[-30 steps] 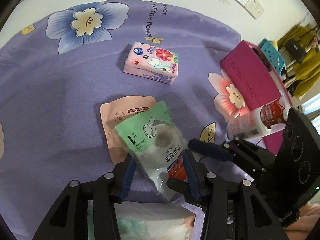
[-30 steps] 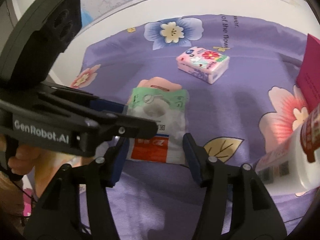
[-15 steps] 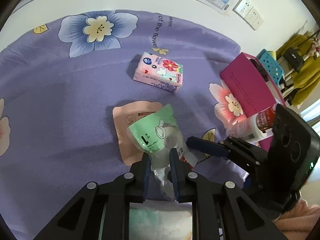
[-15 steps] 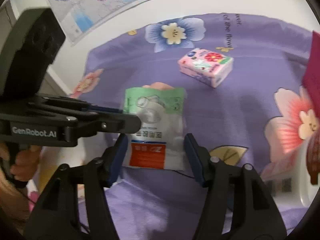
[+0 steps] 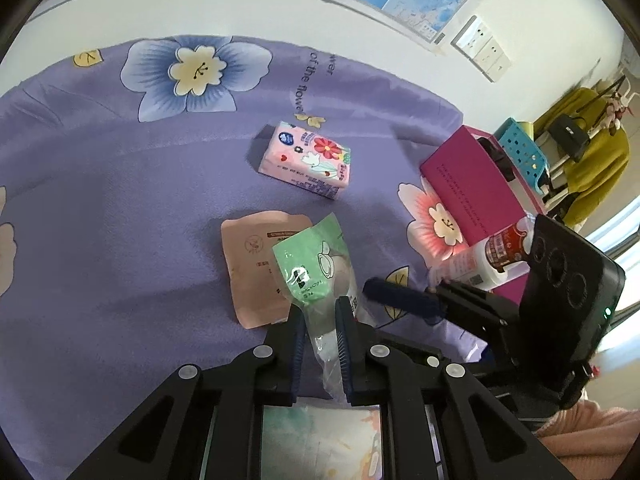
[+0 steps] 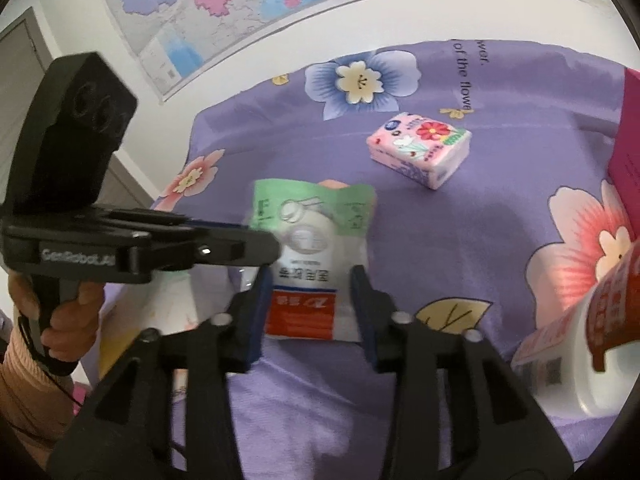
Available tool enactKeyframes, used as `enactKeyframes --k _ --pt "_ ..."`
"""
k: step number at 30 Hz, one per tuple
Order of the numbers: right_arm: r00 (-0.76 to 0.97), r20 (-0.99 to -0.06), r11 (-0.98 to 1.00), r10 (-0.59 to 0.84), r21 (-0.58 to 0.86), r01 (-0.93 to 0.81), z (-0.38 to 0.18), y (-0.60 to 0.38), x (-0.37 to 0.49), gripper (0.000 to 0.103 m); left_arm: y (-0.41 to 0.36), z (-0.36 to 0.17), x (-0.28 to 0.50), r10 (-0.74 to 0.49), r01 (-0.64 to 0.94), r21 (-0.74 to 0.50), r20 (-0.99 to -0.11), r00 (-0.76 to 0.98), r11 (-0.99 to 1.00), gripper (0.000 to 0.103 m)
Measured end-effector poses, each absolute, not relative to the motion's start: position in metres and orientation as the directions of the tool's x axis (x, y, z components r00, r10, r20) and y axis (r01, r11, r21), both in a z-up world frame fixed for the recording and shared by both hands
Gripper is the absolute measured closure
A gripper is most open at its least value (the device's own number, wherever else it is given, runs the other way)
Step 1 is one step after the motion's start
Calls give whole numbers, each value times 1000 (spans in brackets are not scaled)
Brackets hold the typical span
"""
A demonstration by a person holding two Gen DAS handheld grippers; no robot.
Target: Organize soft objects
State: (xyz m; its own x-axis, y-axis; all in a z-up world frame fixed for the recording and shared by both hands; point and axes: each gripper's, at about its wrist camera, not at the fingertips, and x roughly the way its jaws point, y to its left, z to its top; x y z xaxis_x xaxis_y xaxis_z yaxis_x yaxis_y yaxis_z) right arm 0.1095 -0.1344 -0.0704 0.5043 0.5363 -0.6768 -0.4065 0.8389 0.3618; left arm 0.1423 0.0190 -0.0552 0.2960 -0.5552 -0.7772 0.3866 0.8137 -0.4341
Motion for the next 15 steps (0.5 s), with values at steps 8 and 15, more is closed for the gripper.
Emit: enactKeyframes --k 8,15 --pt "492 -647 807 582 384 -449 -63 -132 113 40 40 -46 135 -641 389 -522 -706 303 759 91" --pt "488 -613 772 621 374 -514 -51 -126 114 34 56 -38 129 -699 391 -582 -636 326 713 92"
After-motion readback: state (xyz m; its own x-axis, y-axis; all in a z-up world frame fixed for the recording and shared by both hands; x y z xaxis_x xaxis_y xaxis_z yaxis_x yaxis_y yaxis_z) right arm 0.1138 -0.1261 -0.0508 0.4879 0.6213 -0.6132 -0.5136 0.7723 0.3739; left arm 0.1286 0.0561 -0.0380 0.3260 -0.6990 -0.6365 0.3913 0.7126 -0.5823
